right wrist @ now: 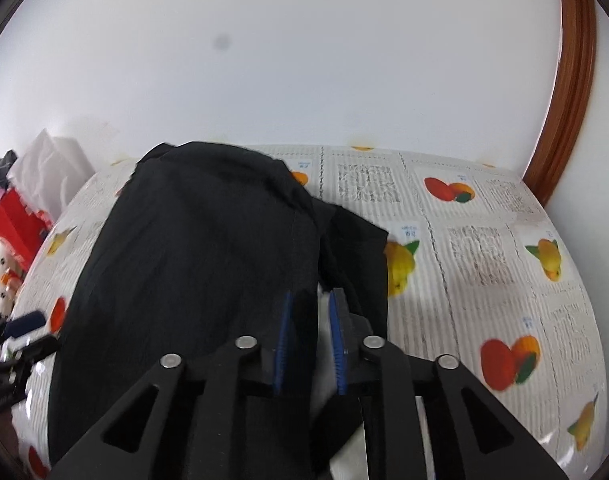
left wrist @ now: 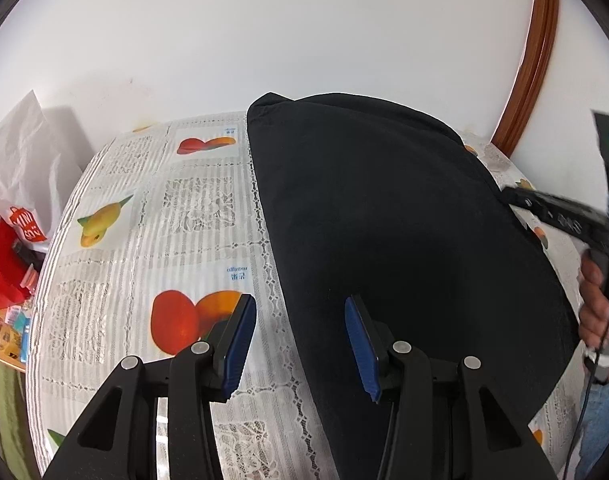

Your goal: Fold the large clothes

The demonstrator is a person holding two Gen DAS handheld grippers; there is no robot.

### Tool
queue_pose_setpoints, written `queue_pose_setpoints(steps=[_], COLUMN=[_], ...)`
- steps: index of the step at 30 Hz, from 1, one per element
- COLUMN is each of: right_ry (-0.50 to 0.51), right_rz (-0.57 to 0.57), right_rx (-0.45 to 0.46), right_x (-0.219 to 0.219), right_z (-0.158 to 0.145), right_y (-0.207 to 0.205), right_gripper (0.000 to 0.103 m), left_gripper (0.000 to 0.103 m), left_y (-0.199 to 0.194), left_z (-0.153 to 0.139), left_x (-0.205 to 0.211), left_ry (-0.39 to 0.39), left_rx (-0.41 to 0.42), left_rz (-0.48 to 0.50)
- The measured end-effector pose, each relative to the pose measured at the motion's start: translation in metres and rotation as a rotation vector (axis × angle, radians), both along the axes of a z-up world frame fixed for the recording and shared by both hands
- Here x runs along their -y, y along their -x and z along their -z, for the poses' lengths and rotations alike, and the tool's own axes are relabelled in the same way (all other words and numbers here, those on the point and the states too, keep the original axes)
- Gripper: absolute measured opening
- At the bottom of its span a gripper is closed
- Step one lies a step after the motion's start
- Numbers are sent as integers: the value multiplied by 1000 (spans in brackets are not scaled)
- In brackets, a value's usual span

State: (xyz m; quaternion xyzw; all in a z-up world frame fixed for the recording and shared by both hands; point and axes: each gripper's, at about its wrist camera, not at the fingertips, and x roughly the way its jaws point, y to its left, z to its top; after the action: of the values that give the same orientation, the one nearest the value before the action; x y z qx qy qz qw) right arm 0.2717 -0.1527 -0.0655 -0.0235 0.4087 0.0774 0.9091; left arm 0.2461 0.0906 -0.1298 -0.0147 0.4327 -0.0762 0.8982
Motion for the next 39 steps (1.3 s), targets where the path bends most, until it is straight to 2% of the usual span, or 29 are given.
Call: queue_pose_setpoints(steps=[3,8,9,10,11,14,16,19,23,26,27,30,31,39], right_ry=[-18,-53,-43,-22,1,-58,-76,-100,-48,-60,-52,-9,1,74], right_rz=[-24,-21,-15,-10,-12,-6,43,61,67,51,44,26,30,87], right_rx=[-5,-29,-27,-24,-24,18,42,12,49,50,52,56,54,25], right_x=[7,15,15,12,9,17,27,34,34,37,37,34,33,36], right_z=[-1,12,15,18,22,15,11,12,2,-5,-6,-6,-5,11], right_y=[24,48,48,48,48,52,56,60,83,99,103,119,122,145], right_gripper=[36,36,32,17,6,1,1,1,1,3,6,27,29,29], left_gripper=[44,44,44,44,44,44,44,44,44,44,44,44,44,45], left_y=[3,9,9,9,9,16,20,25,34,42,45,55,59,87], left_z=[0,-1,-1,0,-1,-3,-4,-3,-4,-6,-6,-6,-6,-1], left_x=[-2,1,3,5,7,11,13,13,14,15,16,18,18,15], left_ry=[15,20,19,17,16,11,6,10,17,23,23,18,19,28], left_rx=[-6,-2,-1,-4,-6,1,5,0,0,-1,-3,-6,-6,-17], left_rz=[-1,4,6,6,4,5,4,7,6,6,6,3,3,-16])
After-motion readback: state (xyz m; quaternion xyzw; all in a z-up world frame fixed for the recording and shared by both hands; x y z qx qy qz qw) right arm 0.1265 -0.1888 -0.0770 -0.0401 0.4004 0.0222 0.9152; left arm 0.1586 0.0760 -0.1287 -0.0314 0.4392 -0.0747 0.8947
